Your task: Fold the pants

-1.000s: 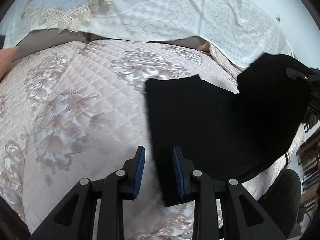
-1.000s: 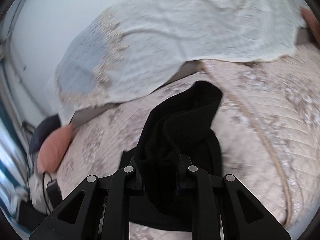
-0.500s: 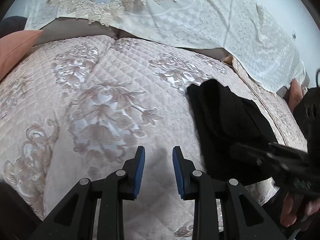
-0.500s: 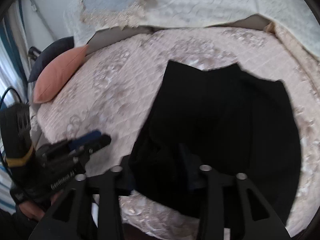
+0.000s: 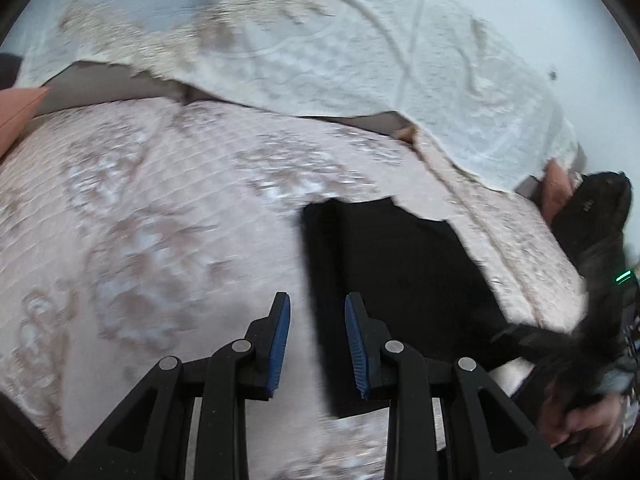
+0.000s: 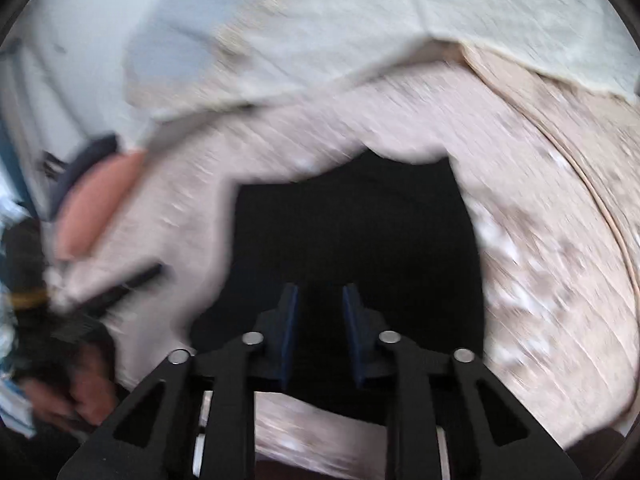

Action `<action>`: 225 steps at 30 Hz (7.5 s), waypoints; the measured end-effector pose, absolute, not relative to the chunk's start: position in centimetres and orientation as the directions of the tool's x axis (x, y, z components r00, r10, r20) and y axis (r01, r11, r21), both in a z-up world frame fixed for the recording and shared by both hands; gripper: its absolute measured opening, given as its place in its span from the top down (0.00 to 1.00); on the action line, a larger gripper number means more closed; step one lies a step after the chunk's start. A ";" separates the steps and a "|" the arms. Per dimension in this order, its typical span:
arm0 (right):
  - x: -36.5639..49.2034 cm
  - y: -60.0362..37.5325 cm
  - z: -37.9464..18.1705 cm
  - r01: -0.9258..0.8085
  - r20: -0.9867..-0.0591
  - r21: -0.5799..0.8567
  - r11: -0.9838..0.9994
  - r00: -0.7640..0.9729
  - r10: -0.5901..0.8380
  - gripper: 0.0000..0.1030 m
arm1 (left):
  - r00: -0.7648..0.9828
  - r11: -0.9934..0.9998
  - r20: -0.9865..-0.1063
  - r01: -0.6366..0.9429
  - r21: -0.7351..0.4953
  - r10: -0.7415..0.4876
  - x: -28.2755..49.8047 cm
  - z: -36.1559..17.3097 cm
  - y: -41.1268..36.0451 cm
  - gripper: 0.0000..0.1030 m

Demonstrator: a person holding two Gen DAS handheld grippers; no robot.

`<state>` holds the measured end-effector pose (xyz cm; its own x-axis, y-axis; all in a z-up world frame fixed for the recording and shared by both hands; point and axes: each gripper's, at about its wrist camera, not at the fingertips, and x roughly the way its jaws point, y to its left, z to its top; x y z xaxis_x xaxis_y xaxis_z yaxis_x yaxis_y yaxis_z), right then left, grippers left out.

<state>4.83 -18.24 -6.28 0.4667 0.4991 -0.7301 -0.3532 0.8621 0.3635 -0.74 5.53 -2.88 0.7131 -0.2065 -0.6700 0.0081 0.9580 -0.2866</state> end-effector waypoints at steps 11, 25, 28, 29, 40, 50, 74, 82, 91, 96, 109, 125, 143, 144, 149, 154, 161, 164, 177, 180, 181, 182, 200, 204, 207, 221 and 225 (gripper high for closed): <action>3.4 -21.0 -5.8 -0.350 -0.675 0.420 0.837 0.496 0.546 0.84 | 0.649 0.970 -0.723 0.133 -0.202 -0.239 1.3 -5.8 -0.3 0.70; 3.8 -23.4 -4.4 -0.308 -0.677 0.364 0.879 0.560 0.477 0.60 | 0.681 0.983 -0.712 0.064 -0.174 -0.170 -0.2 -3.9 1.9 0.60; 4.1 -23.6 -4.6 -0.305 -0.680 0.368 0.879 0.557 0.478 0.57 | 0.683 0.981 -0.709 0.063 -0.184 -0.177 -0.3 -3.7 2.0 0.60; 4.2 -23.7 -4.6 -0.305 -0.680 0.367 0.879 0.557 0.477 0.56 | 0.683 0.981 -0.709 0.064 -0.185 -0.178 -0.2 -3.7 2.0 0.60; 6.7 -24.6 -6.4 -0.290 -0.701 0.399 0.870 0.515 0.493 0.54 | 0.645 0.961 -0.728 0.037 -0.274 -0.233 2.0 -5.6 3.9 0.57; 9.5 -24.8 -8.3 -0.302 -0.708 0.459 0.836 0.444 0.549 0.54 | 0.616 0.924 -0.722 0.025 -0.382 -0.315 4.6 -7.1 4.7 0.45; 10.5 -23.7 -8.3 -0.338 -0.678 0.505 0.794 0.414 0.607 0.84 | 0.635 0.937 -0.707 0.083 -0.341 -0.313 4.8 -6.3 2.7 0.69; 9.2 -22.7 -5.3 -0.389 -0.637 0.490 0.780 0.452 0.625 0.86 | 0.657 0.942 -0.685 0.131 -0.308 -0.315 4.3 -3.9 2.4 0.78; 10.4 -19.4 -2.5 -0.465 -0.604 0.463 0.755 0.457 0.652 0.86 | 0.705 0.957 -0.657 0.119 -0.264 -0.268 5.7 -1.6 5.2 0.78; 12.9 -16.1 -1.7 -0.509 -0.587 0.453 0.732 0.447 0.675 0.86 | 0.733 0.972 -0.646 0.090 -0.218 -0.213 7.7 -0.6 7.9 0.78; 21.4 -8.2 -2.7 -0.533 -0.578 0.487 0.692 0.397 0.713 0.86 | 0.747 0.979 -0.649 0.010 -0.205 -0.144 14.8 -1.8 15.8 0.78; 24.5 -8.7 -6.5 -0.433 -0.677 0.442 0.786 0.414 0.609 0.65 | 0.697 0.955 -0.709 -0.122 -0.269 -0.110 15.8 -5.7 20.8 0.64; 17.1 -4.6 -5.8 -0.585 -0.715 0.117 0.803 0.511 0.476 0.66 | 0.700 0.990 -0.714 -0.117 -0.076 0.027 11.0 -4.9 14.7 0.64; 16.9 -4.7 -5.4 -0.587 -0.713 0.110 0.802 0.515 0.475 0.66 | 0.702 0.989 -0.712 -0.121 -0.086 0.024 10.8 -4.5 14.8 0.64; 14.6 -5.4 -3.9 -0.582 -0.699 0.094 0.808 0.538 0.470 0.64 | 0.717 0.988 -0.694 -0.145 -0.053 0.068 8.5 -2.3 13.8 0.64; 12.1 -6.4 -3.1 -0.562 -0.690 0.127 0.818 0.542 0.480 0.54 | 0.724 0.986 -0.686 -0.154 -0.065 0.068 5.7 -1.2 12.3 0.64; 8.6 -7.6 -2.9 -0.541 -0.692 0.130 0.831 0.551 0.467 0.54 | 0.709 0.987 -0.701 -0.152 -0.055 0.070 2.4 -1.1 10.2 0.64; 7.4 -7.8 -3.4 -0.540 -0.701 0.120 0.833 0.548 0.456 0.54 | 0.701 0.988 -0.710 -0.145 -0.048 0.069 1.5 -1.6 9.5 0.64; 5.7 -7.4 -4.3 -0.547 -0.720 0.098 0.831 0.538 0.439 0.54 | 0.683 0.987 -0.727 -0.152 -0.046 0.071 0.3 -2.4 8.9 0.64; 5.7 -7.3 -4.3 -0.550 -0.723 0.088 0.831 0.538 0.433 0.54 | 0.679 0.987 -0.730 -0.156 -0.048 0.072 0.3 -2.6 9.0 0.64; 5.7 -7.2 -4.3 -0.551 -0.723 0.087 0.830 0.539 0.433 0.54 | 0.678 0.986 -0.731 -0.158 -0.046 0.075 0.2 -2.6 9.0 0.64; 5.7 -7.2 -4.3 -0.552 -0.723 0.085 0.829 0.539 0.433 0.54 | 0.677 0.986 -0.732 -0.160 -0.044 0.077 0.2 -2.7 9.0 0.64; 5.4 -6.7 -4.2 -0.561 -0.725 0.072 0.824 0.538 0.429 0.54 | 0.671 0.983 -0.738 -0.172 -0.062 0.071 0.0 -2.9 9.3 0.64; 5.4 -6.7 -4.2 -0.562 -0.725 0.071 0.824 0.538 0.430 0.54 | 0.669 0.982 -0.739 -0.179 -0.054 0.081 0.1 -3.0 9.4 0.64; 5.4 -6.7 -4.2 -0.560 -0.725 0.071 0.825 0.539 0.429 0.54 | 0.666 0.982 -0.741 -0.181 -0.056 0.080 0.1 -3.0 9.4 0.64; 5.5 -6.7 -4.1 -0.567 -0.723 0.066 0.821 0.540 0.431 0.54 | 0.657 0.981 -0.748 -0.190 -0.043 0.094 0.2 -3.1 9.3 0.64; 5.5 -6.7 -4.1 -0.567 -0.723 0.065 0.821 0.540 0.431 0.54 | 0.656 0.981 -0.748 -0.190 -0.041 0.096 0.1 -3.2 9.3 0.64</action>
